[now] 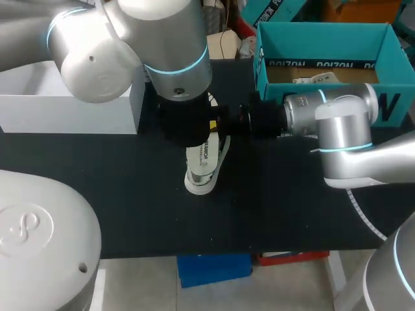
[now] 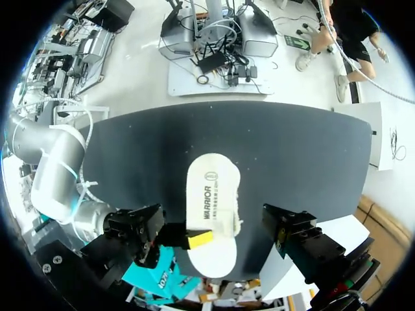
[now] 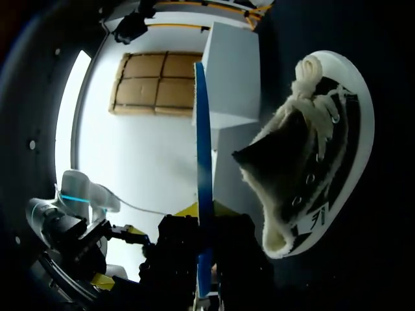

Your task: Take the shoe out of the shoebox, open the shoe tongue, remove and reinsert the insole, then place the shoe into the shoebox

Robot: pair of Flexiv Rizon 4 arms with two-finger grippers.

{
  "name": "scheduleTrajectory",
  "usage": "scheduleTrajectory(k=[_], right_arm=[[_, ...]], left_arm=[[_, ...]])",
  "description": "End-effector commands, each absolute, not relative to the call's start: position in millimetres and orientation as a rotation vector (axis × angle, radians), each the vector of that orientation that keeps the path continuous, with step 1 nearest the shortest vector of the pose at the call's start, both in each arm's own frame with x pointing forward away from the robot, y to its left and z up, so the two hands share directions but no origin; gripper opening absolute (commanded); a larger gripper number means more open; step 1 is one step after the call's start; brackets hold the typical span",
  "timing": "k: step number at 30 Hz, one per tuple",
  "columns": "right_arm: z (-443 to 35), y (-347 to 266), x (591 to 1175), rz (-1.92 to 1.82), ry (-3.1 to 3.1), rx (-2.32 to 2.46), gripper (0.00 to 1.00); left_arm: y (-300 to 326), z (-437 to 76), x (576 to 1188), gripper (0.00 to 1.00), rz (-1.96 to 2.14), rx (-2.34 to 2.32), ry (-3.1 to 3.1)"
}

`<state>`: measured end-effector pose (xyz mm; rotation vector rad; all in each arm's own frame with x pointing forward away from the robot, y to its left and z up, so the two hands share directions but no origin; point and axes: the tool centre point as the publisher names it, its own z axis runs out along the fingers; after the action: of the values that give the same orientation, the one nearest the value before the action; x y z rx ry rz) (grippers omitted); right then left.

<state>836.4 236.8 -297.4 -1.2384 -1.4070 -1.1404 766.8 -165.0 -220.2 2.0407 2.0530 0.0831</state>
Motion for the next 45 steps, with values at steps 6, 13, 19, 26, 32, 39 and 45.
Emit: scheduleTrajectory(k=[6,13,19,26,32,39,45], right_arm=[[-297.1,237.0,836.1,-1.138,-1.409,-1.242,0.0],[-297.1,237.0,836.1,-1.138,-1.409,-1.242,0.0],[-297.1,237.0,836.1,-1.138,-1.409,-1.242,0.0],[-297.1,237.0,836.1,-1.138,-1.409,-1.242,0.0],[-297.1,237.0,836.1,-1.138,-1.409,-1.242,0.0],[-297.1,237.0,836.1,-1.138,-1.409,-1.242,0.0],[-297.1,237.0,836.1,-1.138,-1.409,-1.242,0.0]], left_arm=[[-168.3,-222.6,768.3,1.0,0.075,2.051,2.064],[-171.5,-225.4,774.9,1.0,0.007,2.06,2.082],[-172.9,-221.4,785.1,1.0,0.024,2.069,2.074],[-170.0,-204.9,818.9,1.0,0.069,2.066,2.066],[-167.9,-195.4,850.7,1.0,0.079,2.042,2.062],[-159.7,-193.2,884.5,1.0,0.057,2.016,2.067],[-152.6,-194.6,910.9,1.0,0.057,2.007,2.083]])
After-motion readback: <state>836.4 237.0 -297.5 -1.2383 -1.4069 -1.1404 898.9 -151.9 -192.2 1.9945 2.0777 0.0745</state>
